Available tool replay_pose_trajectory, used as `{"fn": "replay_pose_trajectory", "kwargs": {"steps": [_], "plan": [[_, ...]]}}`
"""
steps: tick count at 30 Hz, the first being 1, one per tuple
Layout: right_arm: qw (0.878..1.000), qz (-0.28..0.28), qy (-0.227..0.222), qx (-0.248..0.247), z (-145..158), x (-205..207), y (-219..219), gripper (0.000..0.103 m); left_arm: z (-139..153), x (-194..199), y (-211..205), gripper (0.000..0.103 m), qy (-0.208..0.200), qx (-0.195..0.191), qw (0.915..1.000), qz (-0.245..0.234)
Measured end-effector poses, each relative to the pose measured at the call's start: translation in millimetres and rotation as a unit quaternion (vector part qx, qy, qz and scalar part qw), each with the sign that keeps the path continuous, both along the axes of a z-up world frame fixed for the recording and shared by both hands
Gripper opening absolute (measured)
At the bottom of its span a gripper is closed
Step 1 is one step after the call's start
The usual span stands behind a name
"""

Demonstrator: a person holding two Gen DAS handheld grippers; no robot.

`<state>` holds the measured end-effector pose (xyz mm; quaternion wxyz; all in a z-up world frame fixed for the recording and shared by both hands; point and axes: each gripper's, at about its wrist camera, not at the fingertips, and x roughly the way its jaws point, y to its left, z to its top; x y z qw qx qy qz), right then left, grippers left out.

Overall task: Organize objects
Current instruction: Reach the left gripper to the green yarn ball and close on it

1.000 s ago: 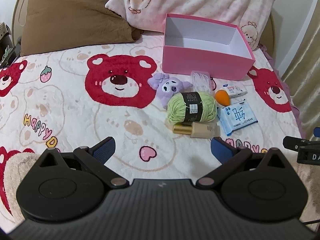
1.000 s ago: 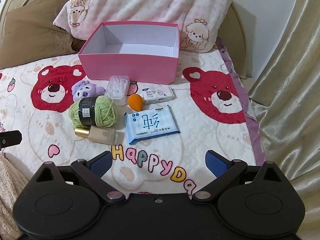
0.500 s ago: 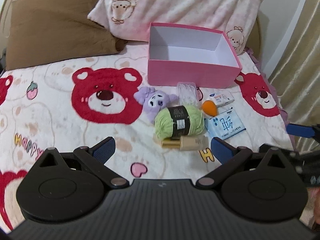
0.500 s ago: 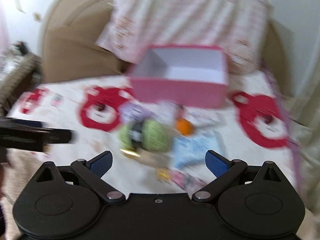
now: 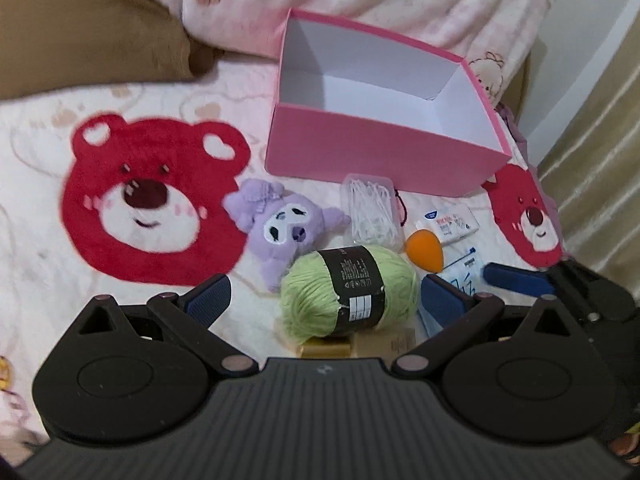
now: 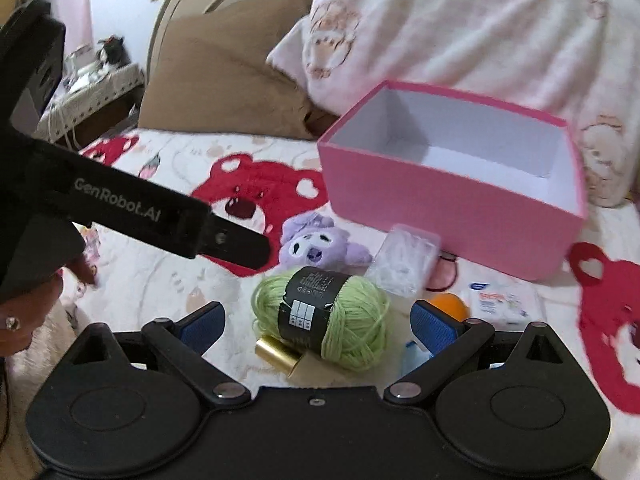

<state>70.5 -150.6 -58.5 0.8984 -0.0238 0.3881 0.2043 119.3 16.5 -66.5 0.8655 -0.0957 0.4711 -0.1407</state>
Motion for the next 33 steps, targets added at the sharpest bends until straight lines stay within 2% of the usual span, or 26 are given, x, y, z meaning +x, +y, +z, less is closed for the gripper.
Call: {"fn": "replay_pose_trajectory", "kwargs": {"steps": [3, 7, 9, 12, 14, 16, 17, 18, 19, 22, 26, 30, 33], "plan": [[1.000, 0.009, 0.012, -0.009, -19, 13, 6, 0.101, -23, 9, 4, 0.100, 0.014, -0.017, 0.9997, 0.012], [1.000, -0.019, 0.002, 0.001, -43, 14, 6, 0.101, -51, 15, 7, 0.099, 0.033, -0.047, 0.9983, 0.006], [1.000, -0.025, 0.013, -0.003, -56, 17, 9, 0.101, -59, 16, 6, 0.099, 0.029, -0.044, 0.9986, 0.008], [1.000, -0.011, 0.024, -0.015, -72, 21, 14, 0.101, -67, 16, 0, 0.099, 0.022, -0.018, 0.9994, 0.017], [0.999, -0.010, 0.034, -0.004, -79, 26, 15, 0.101, -74, 18, -1, 0.099, 0.023, -0.030, 0.9992, 0.012], [0.999, -0.018, 0.040, 0.004, -85, 29, 14, 0.098, -78, 17, -1, 0.090, 0.013, -0.050, 0.9986, 0.016], [0.999, -0.028, 0.042, 0.008, -87, 30, 13, 0.092, -79, 17, -1, 0.076, 0.006, -0.059, 0.9982, 0.009], [0.998, -0.038, 0.046, 0.014, -88, 32, 11, 0.088, -79, 16, -3, 0.062, 0.000, -0.072, 0.9974, -0.004], [0.998, -0.043, 0.048, 0.019, -87, 31, 11, 0.086, -78, 16, -5, 0.062, -0.002, -0.088, 0.9959, -0.019], [0.998, -0.043, 0.037, 0.021, -80, 25, 14, 0.081, -74, 13, -16, 0.062, -0.017, -0.060, 0.9972, -0.042], [0.999, -0.038, 0.016, -0.003, -73, 16, 20, 0.079, -66, 4, -17, 0.062, -0.018, -0.062, 0.9965, -0.053], [0.999, -0.042, -0.010, -0.014, -54, 6, 22, 0.078, -42, 3, -17, 0.062, -0.012, -0.067, 0.9958, -0.062], [0.999, -0.037, -0.038, -0.012, -27, -1, 18, 0.078, -7, 5, -17, 0.062, -0.017, -0.059, 0.9951, -0.077]]}}
